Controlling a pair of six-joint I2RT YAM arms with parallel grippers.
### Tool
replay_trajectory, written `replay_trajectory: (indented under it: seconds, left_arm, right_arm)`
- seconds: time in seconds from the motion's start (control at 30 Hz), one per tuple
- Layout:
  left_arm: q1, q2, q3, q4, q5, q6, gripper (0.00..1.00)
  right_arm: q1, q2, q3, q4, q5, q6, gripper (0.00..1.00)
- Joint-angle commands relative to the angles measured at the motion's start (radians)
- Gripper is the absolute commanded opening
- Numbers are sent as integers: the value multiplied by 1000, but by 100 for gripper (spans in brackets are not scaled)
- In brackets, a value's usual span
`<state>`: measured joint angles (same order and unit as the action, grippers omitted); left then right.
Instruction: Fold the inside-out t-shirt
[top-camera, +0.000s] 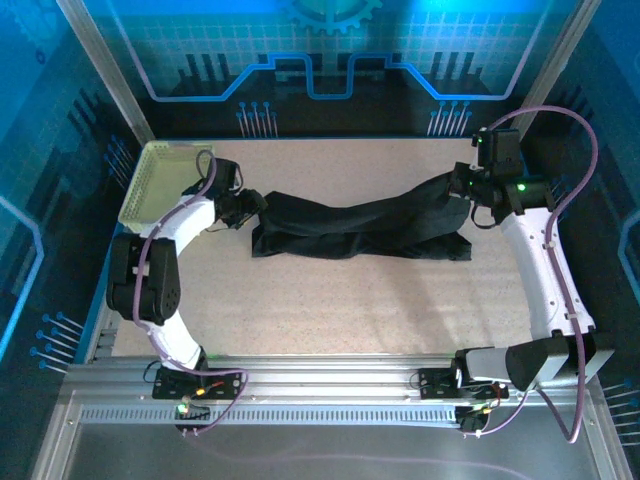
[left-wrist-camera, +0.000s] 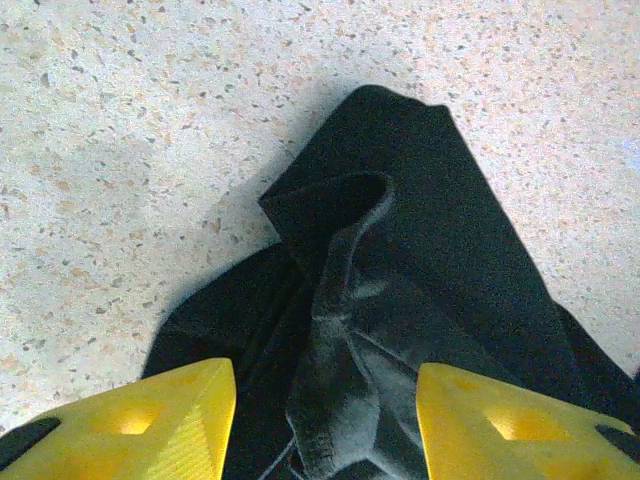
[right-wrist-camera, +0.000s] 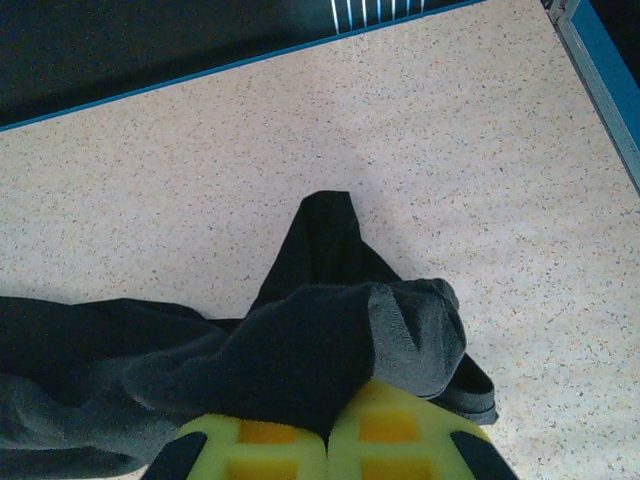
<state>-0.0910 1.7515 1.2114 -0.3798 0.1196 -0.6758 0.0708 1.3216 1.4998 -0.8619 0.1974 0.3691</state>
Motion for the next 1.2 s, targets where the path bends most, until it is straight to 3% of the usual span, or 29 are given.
replay_trajectory:
  seconds: [0.0,0.37,0.63,1.17]
  left_arm:
    - [-6,45,46,-43,-16,22,48]
    - [-6,95,93,-46,5,21,37]
    - [-8,131,128,-89,-3,28,42]
    - [-15,122,120,-118,-13,50,9]
  right_arm:
    - [-14,-7,-10,27,-8,4,0]
    - [-13,-8,-21,29,-7,2,0]
    - [-13,-12,-29,31,-5,3,0]
    - [-17,-15,-29,29,13,-2,0]
